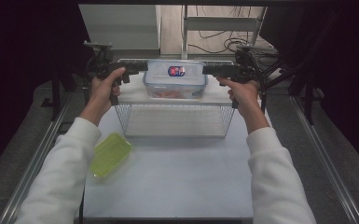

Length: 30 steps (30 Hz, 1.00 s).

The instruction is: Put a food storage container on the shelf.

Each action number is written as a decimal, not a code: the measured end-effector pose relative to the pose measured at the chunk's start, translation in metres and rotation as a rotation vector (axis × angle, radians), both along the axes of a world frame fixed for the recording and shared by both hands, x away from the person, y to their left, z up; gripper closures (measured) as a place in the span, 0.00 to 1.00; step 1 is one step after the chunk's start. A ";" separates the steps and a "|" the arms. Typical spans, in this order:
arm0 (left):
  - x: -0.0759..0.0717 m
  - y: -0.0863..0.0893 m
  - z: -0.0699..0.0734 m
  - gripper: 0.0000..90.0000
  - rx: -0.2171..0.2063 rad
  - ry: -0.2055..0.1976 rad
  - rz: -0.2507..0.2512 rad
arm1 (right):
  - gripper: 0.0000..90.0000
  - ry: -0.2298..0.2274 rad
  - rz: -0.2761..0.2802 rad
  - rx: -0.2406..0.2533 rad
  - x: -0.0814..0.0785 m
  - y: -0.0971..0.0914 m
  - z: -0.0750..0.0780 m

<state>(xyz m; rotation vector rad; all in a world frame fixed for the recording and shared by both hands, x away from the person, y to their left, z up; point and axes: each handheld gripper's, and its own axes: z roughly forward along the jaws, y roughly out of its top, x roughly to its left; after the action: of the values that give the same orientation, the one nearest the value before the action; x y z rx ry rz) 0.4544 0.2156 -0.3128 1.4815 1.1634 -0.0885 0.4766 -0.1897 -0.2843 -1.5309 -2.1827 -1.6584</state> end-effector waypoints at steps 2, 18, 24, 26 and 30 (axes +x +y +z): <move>-0.013 0.001 0.002 0.30 0.028 -0.028 -0.012 | 0.39 -0.038 0.028 -0.006 -0.012 -0.006 0.003; -0.175 -0.014 -0.051 0.28 0.188 -0.175 -0.128 | 0.37 -0.140 0.232 -0.124 -0.135 -0.037 -0.037; -0.197 -0.017 -0.088 0.28 0.259 -0.125 -0.155 | 0.37 -0.115 0.260 -0.168 -0.162 -0.042 -0.076; -0.199 -0.018 -0.098 0.28 0.282 -0.098 -0.176 | 0.37 -0.096 0.277 -0.206 -0.168 -0.040 -0.091; -0.202 -0.018 -0.114 0.29 0.314 -0.069 -0.177 | 0.38 -0.071 0.311 -0.265 -0.174 -0.032 -0.111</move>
<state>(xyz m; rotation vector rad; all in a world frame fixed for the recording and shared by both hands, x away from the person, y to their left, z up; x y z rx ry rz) 0.2526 0.1978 -0.4264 1.8495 1.0210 0.0266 0.3025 -0.2219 -0.3949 -1.1082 -2.6018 -1.3957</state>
